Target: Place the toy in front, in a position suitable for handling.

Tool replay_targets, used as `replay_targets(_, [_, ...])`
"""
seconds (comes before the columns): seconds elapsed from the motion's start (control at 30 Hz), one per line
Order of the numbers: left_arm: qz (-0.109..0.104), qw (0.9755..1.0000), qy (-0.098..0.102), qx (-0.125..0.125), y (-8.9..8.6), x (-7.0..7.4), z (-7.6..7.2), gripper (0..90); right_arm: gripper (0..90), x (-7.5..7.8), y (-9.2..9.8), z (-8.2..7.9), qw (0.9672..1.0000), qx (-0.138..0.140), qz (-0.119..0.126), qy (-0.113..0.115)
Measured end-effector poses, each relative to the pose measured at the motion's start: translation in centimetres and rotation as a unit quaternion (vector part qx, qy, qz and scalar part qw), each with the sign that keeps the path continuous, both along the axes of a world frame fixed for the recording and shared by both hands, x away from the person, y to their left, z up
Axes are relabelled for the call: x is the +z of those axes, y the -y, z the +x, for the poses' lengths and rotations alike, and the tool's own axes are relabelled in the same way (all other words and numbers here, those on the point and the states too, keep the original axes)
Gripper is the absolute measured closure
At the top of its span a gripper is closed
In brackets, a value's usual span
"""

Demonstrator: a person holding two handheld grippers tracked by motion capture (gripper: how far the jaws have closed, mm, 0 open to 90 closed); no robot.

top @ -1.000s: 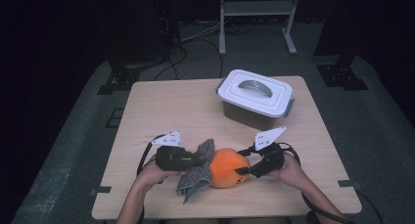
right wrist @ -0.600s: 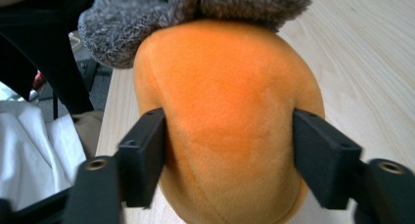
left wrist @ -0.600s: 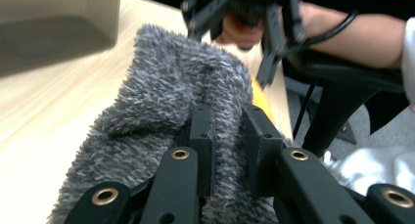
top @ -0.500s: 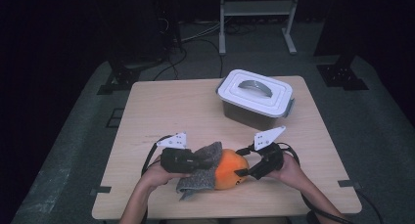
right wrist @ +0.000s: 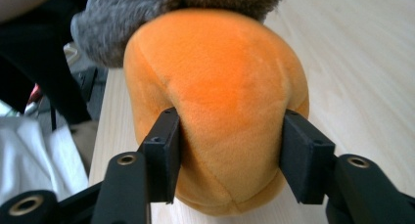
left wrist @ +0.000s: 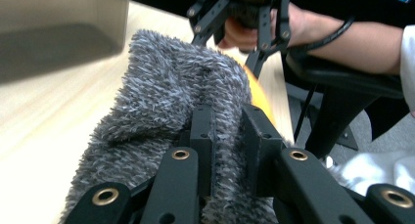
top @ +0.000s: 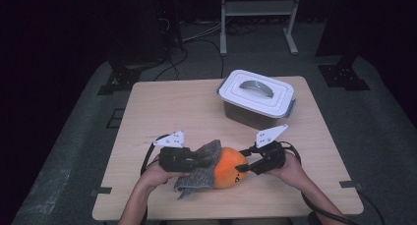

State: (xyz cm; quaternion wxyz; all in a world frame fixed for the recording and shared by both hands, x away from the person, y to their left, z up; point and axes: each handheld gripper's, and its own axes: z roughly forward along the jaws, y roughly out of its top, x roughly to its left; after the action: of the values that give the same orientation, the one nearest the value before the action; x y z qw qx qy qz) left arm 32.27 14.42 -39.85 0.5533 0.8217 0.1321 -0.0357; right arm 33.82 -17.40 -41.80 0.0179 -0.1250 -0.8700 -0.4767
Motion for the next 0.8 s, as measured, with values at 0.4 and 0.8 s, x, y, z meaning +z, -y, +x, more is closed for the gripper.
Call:
replay_targets(0.4, [0.033, 0.999, 0.026, 0.017, 0.3, 0.5, -0.2, 77.2, 51.6, 0.7, -0.3, -0.6, 0.9995, -0.011, -0.002, 0.028])
replay_targets(0.8, [0.034, 0.999, 0.014, 0.023, -0.1, -0.1, 0.2, 77.1, 31.2, 0.2, 0.4, 0.2, 1.0, -0.004, 0.003, 0.002])
